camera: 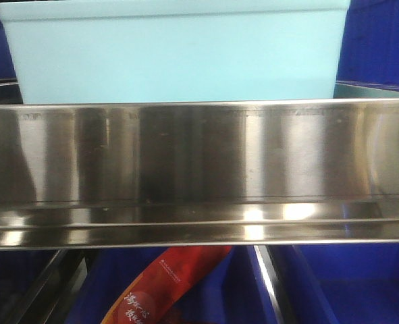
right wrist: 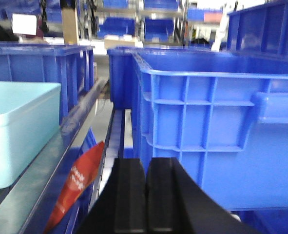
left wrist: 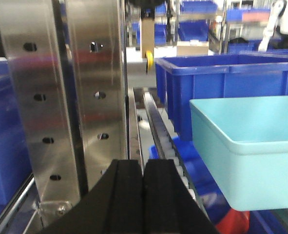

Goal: Fetch blue bin and place on conveyor start

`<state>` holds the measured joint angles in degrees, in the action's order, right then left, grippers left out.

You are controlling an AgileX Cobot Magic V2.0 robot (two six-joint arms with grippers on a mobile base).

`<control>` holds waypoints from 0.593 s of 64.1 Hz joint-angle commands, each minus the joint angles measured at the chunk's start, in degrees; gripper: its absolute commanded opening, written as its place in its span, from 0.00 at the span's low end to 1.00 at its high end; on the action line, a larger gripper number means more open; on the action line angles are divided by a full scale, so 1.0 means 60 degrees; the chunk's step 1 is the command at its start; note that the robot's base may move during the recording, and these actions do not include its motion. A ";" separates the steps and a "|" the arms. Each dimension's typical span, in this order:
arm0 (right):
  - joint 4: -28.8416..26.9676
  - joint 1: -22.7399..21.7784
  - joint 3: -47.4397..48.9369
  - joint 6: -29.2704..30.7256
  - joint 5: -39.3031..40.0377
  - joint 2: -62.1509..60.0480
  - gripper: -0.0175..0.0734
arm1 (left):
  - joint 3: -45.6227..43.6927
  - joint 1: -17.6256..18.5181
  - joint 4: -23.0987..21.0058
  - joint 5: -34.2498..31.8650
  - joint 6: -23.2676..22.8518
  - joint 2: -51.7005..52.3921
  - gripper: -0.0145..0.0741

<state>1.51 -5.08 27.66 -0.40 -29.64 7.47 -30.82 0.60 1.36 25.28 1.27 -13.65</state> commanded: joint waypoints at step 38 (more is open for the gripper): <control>-0.0388 0.0027 0.3152 0.0067 -0.0067 0.4633 0.01 | -0.2440 0.0120 -0.0078 -0.0008 0.0017 -0.3311 0.04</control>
<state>0.44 -5.08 44.77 -0.40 -31.84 33.32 -44.51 0.60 1.37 26.21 1.27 -32.16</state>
